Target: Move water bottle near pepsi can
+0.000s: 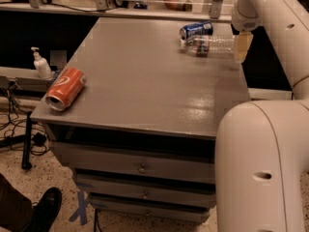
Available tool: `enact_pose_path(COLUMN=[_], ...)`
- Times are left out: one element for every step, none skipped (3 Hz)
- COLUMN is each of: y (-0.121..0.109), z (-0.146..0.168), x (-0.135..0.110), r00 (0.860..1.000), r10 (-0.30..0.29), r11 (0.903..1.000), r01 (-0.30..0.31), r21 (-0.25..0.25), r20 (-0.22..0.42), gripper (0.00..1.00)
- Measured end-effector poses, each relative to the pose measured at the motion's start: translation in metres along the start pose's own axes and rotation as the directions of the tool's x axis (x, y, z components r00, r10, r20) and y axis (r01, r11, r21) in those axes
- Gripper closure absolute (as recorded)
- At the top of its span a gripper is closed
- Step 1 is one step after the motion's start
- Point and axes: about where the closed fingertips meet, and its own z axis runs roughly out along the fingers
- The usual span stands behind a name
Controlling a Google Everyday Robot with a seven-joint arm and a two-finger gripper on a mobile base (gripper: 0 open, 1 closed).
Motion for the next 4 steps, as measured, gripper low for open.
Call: enact_pose_path(y=[0.008,0.023,0.04,0.061], z=[-0.029,-0.059,-0.091,-0.12], x=[0.013,0.033,0.051,0.07], r00=[0.994,0.981,0.965,0.939], r10=[0.057,0.112,0.137,0.154], r11=[0.9981,0.9933,0.9899,0.9868], r01=[-0.059,-0.115,-0.142,-0.162], r21=[0.016,0.009,0.005,0.001], r20=[0.095,0.159,0.223,0.306], gripper=[0.0,0.0,0.0,0.0])
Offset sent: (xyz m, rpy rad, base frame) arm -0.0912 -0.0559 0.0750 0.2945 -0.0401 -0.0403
